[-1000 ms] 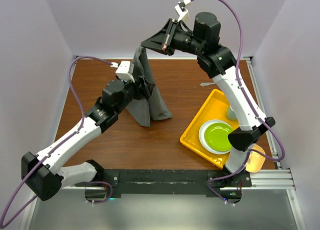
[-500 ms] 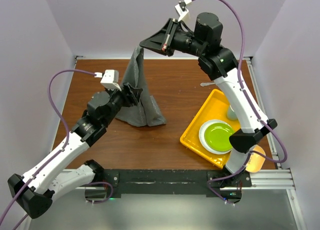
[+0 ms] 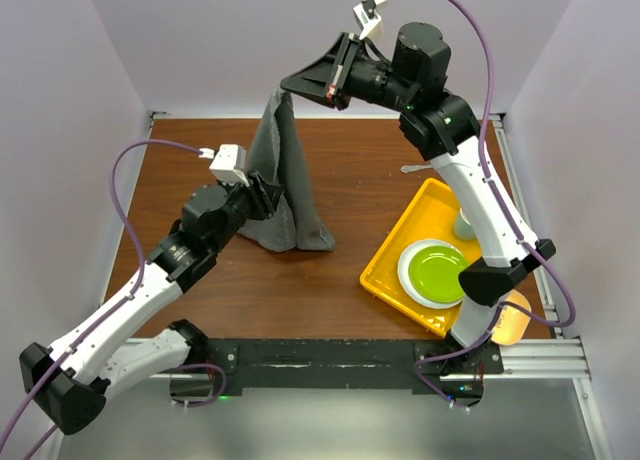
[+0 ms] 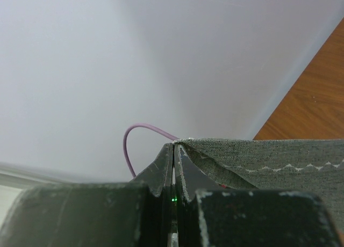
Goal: Fold the napkin, place the utensils inside, and roll it up
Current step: Flatten the napkin out
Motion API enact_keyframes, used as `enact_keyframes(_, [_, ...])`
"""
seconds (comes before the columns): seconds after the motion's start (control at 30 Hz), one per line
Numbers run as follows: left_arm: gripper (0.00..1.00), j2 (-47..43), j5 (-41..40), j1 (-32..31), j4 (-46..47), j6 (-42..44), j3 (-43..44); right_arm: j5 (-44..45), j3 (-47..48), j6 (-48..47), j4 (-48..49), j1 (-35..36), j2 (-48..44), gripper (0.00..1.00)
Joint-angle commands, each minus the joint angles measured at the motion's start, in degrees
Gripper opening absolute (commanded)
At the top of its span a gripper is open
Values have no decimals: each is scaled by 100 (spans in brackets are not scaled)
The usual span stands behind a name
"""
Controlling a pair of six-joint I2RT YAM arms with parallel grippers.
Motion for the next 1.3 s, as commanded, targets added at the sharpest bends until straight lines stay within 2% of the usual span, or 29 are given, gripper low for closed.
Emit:
enact_keyframes(0.0, [40, 322, -281, -31, -203, 147, 325, 111, 271, 118, 327, 9, -250, 0])
enact_keyframes(0.17, [36, 499, -765, -14, -503, 208, 562, 102, 271, 162, 380, 0, -250, 0])
enact_keyframes(0.23, [25, 657, -791, 4, -537, 392, 859, 120, 254, 145, 406, 9, -259, 0])
enact_keyframes(0.27, [9, 727, -835, 13, -668, 436, 1001, 146, 262, 110, 415, 0, -277, 0])
enact_keyframes(0.33, [0, 868, -931, 30, -809, 646, 1474, 155, 315, -57, 398, 0, -259, 0])
enact_keyframes(0.5, [0, 772, -1064, 74, -1389, 1069, 2416, 260, 746, -837, 126, -35, -232, 0])
enact_keyframes(0.6, [0, 439, -670, 66, -1452, 1403, 2856, 287, 693, -1312, 117, -44, -469, 0])
enact_keyframes(0.73, [0, -203, 182, 74, -1355, 1912, 3084, 138, 106, -1771, 432, -44, -1127, 0])
enact_keyframes(0.8, [0, -466, 342, 74, -1626, 2053, 3269, 32, -404, -1867, 713, -53, -1611, 0])
enact_keyframes(1.03, [0, -731, 1009, 66, -2874, 2011, 4491, -399, -1293, -1816, 908, -44, -2728, 0])
enact_keyframes(1.13, [0, -767, 1404, 74, -2876, 1659, 4501, -407, -1503, -1351, 959, -44, -2931, 0])
enact_keyframes(1.2, [0, -758, 1624, 66, -2823, 1440, 4317, -416, -1924, -867, 1416, -44, -3027, 0])
enact_keyframes(1.27, [0, -740, 1617, 66, -2787, 1316, 4132, -277, -2084, -822, 1322, -35, -3011, 0])
